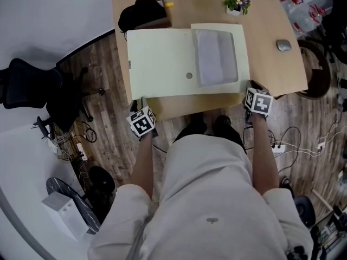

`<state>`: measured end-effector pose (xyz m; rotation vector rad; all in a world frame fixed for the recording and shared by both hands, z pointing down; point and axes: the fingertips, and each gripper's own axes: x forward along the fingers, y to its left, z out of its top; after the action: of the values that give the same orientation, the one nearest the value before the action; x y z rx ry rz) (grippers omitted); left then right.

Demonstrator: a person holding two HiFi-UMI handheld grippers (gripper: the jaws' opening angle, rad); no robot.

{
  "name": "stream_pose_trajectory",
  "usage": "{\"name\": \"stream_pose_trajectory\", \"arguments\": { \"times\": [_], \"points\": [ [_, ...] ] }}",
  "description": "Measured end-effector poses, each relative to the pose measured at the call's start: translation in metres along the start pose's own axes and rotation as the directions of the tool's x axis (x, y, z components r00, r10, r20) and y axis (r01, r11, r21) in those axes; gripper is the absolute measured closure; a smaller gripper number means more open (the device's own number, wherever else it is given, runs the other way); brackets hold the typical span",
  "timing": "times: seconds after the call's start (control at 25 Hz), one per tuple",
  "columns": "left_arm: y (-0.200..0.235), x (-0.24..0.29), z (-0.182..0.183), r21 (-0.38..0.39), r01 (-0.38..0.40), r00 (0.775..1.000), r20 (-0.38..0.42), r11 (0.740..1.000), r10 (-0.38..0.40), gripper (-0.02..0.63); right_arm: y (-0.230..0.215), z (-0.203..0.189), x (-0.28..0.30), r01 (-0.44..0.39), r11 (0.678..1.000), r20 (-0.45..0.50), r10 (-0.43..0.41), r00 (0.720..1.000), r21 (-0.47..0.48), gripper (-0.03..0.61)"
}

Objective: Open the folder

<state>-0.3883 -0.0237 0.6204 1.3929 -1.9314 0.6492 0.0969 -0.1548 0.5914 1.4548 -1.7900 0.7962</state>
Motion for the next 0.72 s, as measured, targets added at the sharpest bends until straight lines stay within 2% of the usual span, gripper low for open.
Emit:
{"name": "stream_pose_trajectory", "arguments": {
  "times": [0.28,0.72],
  "points": [
    [0.001,-0.017,0.012,-0.016,-0.077,0.995,0.064,0.997,0.078,0.477,0.0,0.003,-0.002,-0.019,1.0,-0.008,0.019,1.0,-0.011,0.545],
    [-0.015,-0.05,0.019,-0.095,-0.09,0.987,0.123,0.991,0.101,0.459,-0.009,0.021,-0.02,-0.069,0.995,0.047,0.072,0.996,-0.066,0.545]
  ]
}}
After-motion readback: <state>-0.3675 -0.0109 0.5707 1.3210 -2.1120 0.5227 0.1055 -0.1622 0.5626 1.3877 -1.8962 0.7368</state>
